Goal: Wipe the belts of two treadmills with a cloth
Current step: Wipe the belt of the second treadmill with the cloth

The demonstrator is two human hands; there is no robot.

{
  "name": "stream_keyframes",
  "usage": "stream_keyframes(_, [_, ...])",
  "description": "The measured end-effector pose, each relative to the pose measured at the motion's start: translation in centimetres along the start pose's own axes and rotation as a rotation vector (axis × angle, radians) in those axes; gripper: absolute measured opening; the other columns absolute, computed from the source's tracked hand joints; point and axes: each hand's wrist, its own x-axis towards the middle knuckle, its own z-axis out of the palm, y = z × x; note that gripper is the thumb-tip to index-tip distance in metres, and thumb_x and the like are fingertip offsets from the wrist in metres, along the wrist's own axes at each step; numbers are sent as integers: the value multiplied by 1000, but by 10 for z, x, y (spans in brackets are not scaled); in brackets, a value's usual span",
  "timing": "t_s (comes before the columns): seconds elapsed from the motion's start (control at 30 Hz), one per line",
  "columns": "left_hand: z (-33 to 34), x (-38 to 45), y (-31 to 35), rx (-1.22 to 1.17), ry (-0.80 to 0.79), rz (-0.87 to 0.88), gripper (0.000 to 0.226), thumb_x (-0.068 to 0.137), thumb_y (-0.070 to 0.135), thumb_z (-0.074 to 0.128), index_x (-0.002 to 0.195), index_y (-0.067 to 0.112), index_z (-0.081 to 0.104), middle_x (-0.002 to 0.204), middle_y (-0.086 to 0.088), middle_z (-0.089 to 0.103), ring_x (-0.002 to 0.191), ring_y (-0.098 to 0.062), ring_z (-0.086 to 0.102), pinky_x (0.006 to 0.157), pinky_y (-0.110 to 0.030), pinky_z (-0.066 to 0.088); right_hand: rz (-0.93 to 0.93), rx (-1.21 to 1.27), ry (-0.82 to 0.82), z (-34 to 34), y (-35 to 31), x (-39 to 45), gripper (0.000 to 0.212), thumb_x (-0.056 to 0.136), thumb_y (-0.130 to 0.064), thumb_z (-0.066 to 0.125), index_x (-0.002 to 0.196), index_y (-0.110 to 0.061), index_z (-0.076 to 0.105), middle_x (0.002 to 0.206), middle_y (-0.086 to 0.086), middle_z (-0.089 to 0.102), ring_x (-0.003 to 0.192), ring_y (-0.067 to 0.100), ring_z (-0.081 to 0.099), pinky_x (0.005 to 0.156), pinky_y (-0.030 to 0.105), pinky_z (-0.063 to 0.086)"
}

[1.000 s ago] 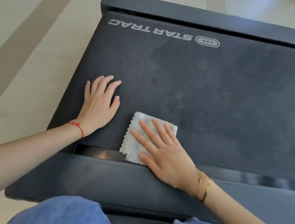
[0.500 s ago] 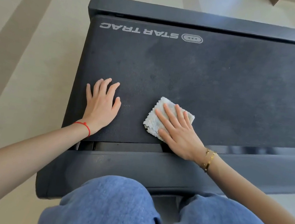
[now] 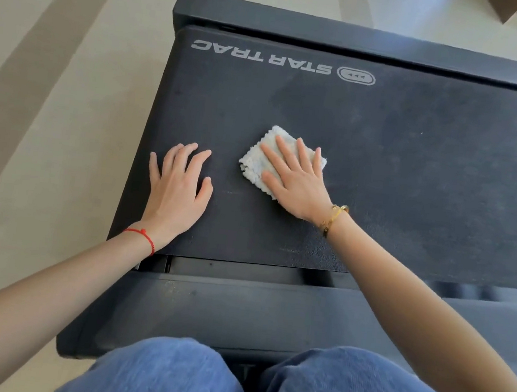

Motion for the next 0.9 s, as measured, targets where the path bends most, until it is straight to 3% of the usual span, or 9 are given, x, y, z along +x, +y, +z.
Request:
stream_keyframes(0.1, [-4, -2, -7, -10, 21, -30, 48, 99, 22, 50, 147, 13, 46, 153, -9, 40, 147, -28, 28, 121, -61, 10, -21, 41, 46, 5, -16, 4, 55, 104, -46, 28, 156, -39, 13, 166, -9, 5, 152, 30, -3, 120, 49, -10])
stream_keyframes(0.23, [-12, -8, -16, 8, 21, -44, 47, 100, 22, 51, 146, 11, 47, 153, -10, 40, 146, -30, 30, 120, -60, 16, -219, 66, 121, 12, -29, -14, 60, 101, -46, 42, 156, -30, 23, 164, -6, 16, 147, 27, 15, 120, 37, 3])
stream_keyframes(0.37, [-18, -14, -19, 43, -5, -36, 48, 100, 23, 51, 146, 11, 48, 153, -10, 41, 146, -30, 31, 118, -59, 19, -199, 13, 141, 5, -19, -18, 74, 92, -67, 45, 155, -34, 26, 163, -6, 20, 145, 21, 25, 120, 39, 17])
stream_keyframes(0.5, [-20, -16, -16, 34, -12, -70, 48, 100, 23, 51, 146, 13, 47, 154, -9, 39, 147, -29, 29, 120, -58, 16, -143, -27, 94, 4, -14, -19, 78, 87, -76, 38, 155, -44, 16, 164, -12, 13, 151, 27, 11, 122, 53, 0])
stream_keyframes(0.57, [-19, -16, -13, 36, -10, -82, 48, 100, 23, 50, 147, 13, 47, 155, -9, 39, 147, -29, 28, 120, -58, 16, -127, 16, 89, 8, -17, -22, 78, 86, -78, 33, 154, -45, 15, 163, -13, 11, 151, 27, 9, 121, 53, 3])
stream_keyframes(0.67, [-18, -16, -10, 30, 5, -98, 48, 99, 22, 52, 146, 13, 48, 154, -10, 40, 147, -30, 29, 120, -58, 16, -131, 16, 165, 11, -18, -25, 78, 83, -78, 30, 152, -43, 27, 161, -12, 21, 144, 28, 24, 118, 46, 16])
stream_keyframes(0.8, [-17, -17, -5, 14, 10, -105, 47, 98, 21, 54, 144, 12, 49, 152, -10, 42, 146, -30, 31, 119, -60, 17, -158, 54, 297, 13, -21, -25, 69, 83, -72, 48, 142, -35, 49, 150, -12, 42, 122, 26, 42, 105, 40, 30])
stream_keyframes(0.9, [-17, -18, -2, 5, 11, -110, 47, 98, 20, 55, 144, 13, 50, 151, -9, 42, 145, -30, 31, 120, -60, 16, -172, 71, 308, 12, -21, -22, 70, 79, -72, 56, 137, -32, 53, 143, -12, 48, 114, 26, 45, 98, 38, 34])
